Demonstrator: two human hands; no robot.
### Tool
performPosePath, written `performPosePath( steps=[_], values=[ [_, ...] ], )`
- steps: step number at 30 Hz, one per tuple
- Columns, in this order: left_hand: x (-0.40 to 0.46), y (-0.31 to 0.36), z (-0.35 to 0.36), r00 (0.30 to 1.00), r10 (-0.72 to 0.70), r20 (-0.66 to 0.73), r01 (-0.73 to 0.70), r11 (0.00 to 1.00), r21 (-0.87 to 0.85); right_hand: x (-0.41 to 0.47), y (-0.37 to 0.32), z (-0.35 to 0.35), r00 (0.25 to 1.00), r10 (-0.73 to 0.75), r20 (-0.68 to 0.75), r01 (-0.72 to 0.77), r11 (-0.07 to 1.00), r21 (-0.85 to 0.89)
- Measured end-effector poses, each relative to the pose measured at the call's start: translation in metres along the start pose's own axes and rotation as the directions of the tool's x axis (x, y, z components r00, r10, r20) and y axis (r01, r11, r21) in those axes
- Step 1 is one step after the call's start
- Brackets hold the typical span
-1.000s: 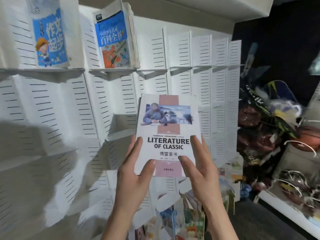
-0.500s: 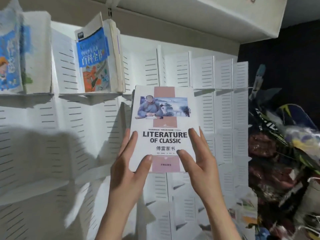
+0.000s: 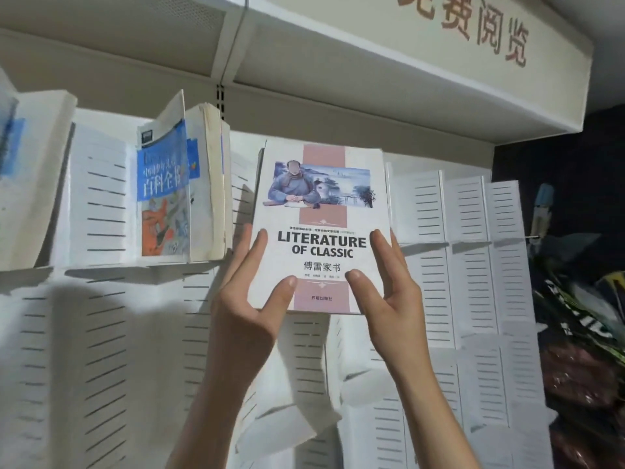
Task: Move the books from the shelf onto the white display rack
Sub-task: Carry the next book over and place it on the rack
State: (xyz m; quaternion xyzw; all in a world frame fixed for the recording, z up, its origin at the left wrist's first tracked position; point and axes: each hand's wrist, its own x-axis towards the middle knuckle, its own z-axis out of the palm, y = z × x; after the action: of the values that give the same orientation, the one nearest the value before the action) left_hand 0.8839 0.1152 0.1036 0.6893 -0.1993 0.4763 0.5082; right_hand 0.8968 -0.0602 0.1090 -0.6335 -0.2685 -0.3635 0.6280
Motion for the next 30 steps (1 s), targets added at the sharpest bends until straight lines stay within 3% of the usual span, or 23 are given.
performPosePath(
  steps=[7, 11, 24, 30],
  values=[
    [0.053, -0.024, 0.034, 0.987, 0.147, -0.057, -0.137, 0.978, 0.158, 0.071, 0.038, 0.003, 0.999, -0.041, 0.025, 0.040, 0.999, 0.019],
    [0.079, -0.031, 0.051, 0.997, 0.054, -0.063, -0.043, 0.987, 0.158, 0.109, 0.060, 0.004, 0.996, -0.071, 0.044, 0.070, 0.997, 0.033],
    [0.120, -0.068, 0.060, 0.998, -0.012, 0.066, -0.014, 0.921, 0.390, 0.144, 0.095, 0.020, 0.983, -0.181, 0.043, 0.180, 0.983, 0.028],
    [0.122, -0.080, 0.053, 0.972, -0.223, 0.070, 0.180, 0.904, 0.387, 0.132, 0.105, 0.027, 0.979, -0.192, 0.069, 0.197, 0.978, -0.072]
  ],
)
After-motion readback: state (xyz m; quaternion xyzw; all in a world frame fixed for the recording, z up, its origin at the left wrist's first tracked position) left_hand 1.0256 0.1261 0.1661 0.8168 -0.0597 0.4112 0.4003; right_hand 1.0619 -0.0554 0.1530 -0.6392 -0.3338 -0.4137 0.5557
